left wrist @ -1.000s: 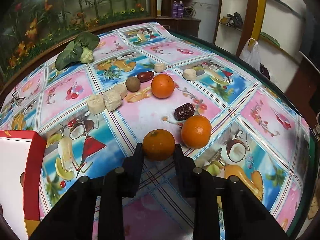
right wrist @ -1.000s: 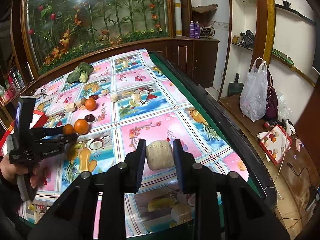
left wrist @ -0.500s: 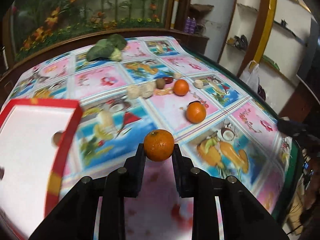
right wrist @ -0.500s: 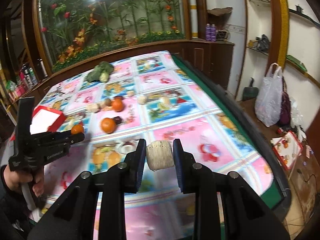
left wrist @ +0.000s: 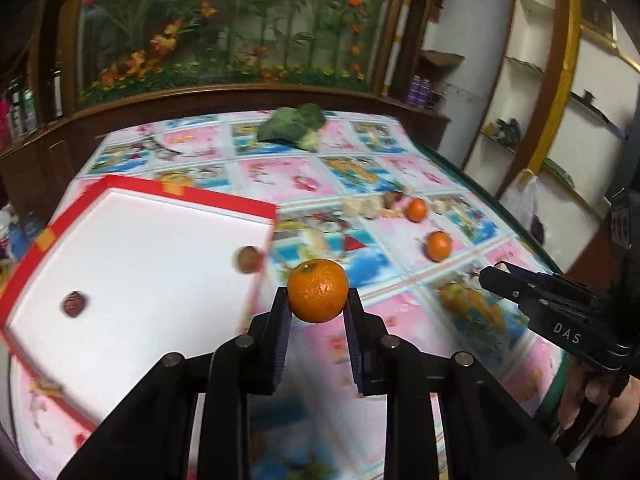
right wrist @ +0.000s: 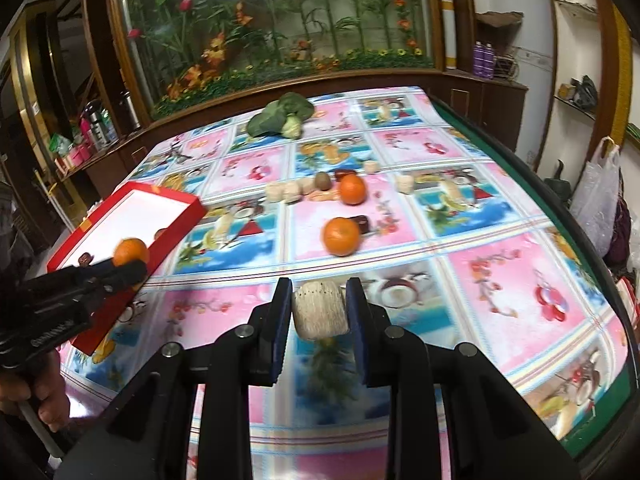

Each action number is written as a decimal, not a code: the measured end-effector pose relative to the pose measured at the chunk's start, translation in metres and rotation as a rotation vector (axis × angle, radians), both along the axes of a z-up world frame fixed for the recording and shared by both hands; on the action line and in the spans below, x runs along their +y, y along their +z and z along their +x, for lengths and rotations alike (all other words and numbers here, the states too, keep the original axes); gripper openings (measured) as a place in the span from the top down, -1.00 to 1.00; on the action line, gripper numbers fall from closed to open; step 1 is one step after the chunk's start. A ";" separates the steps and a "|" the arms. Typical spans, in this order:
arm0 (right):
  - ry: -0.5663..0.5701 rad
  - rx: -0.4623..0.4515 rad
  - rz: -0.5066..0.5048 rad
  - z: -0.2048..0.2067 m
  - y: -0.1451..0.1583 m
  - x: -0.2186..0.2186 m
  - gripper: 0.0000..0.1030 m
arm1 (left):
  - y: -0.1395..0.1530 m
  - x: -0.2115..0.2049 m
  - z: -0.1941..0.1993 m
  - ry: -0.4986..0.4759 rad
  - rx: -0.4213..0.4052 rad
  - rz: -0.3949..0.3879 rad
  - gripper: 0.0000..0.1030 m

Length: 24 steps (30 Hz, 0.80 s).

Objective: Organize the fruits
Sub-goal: 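Carry the white piece with the right tool while the left tool carries the orange to the tray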

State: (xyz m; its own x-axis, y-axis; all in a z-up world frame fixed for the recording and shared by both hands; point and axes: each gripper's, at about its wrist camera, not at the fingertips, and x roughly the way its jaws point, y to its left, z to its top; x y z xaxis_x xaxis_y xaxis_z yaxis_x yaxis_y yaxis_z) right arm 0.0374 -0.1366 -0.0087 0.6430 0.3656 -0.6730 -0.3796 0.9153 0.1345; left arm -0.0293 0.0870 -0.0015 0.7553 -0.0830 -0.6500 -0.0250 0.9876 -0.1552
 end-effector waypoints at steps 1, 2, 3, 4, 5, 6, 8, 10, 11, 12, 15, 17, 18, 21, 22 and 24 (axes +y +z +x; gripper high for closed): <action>0.010 0.000 0.002 0.000 0.000 0.005 0.44 | 0.001 0.006 -0.001 0.015 0.003 -0.003 0.51; 0.020 0.001 0.002 0.001 0.001 0.011 0.44 | 0.003 0.013 -0.001 0.038 0.004 -0.001 0.51; 0.040 0.005 0.002 0.003 0.002 0.021 0.44 | 0.003 0.019 -0.002 0.060 0.005 0.006 0.51; 0.058 -0.001 0.002 0.003 0.005 0.030 0.44 | 0.003 0.024 -0.002 0.079 0.010 0.009 0.51; 0.074 -0.010 0.004 0.003 0.008 0.038 0.44 | 0.002 0.028 -0.004 0.096 0.015 0.008 0.51; 0.089 -0.016 0.011 0.004 0.011 0.048 0.44 | 0.002 0.033 -0.005 0.114 0.022 0.008 0.51; 0.115 -0.022 0.021 0.004 0.013 0.065 0.43 | 0.000 0.043 -0.008 0.139 0.029 0.007 0.51; 0.141 -0.018 0.024 0.004 0.011 0.081 0.43 | -0.001 0.050 -0.010 0.163 0.035 0.010 0.51; 0.147 -0.016 0.023 0.004 0.011 0.087 0.43 | -0.001 0.055 -0.010 0.178 0.039 0.011 0.51; 0.155 -0.014 0.023 0.005 0.011 0.093 0.43 | -0.001 0.059 -0.010 0.188 0.044 0.010 0.51; 0.181 -0.007 0.017 0.008 0.010 0.109 0.43 | -0.002 0.071 -0.010 0.218 0.051 0.015 0.51; 0.198 -0.005 0.011 0.011 0.010 0.120 0.43 | -0.003 0.077 -0.009 0.234 0.060 0.013 0.51; 0.203 -0.005 0.009 0.013 0.010 0.125 0.43 | -0.003 0.081 -0.008 0.243 0.061 0.014 0.51; 0.217 0.008 0.005 0.020 0.010 0.140 0.43 | -0.005 0.089 -0.005 0.260 0.063 0.022 0.51; 0.221 0.008 0.004 0.022 0.010 0.144 0.43 | -0.006 0.093 -0.004 0.270 0.065 0.025 0.51; 0.230 0.012 0.001 0.027 0.008 0.155 0.43 | -0.007 0.099 -0.003 0.282 0.072 0.021 0.51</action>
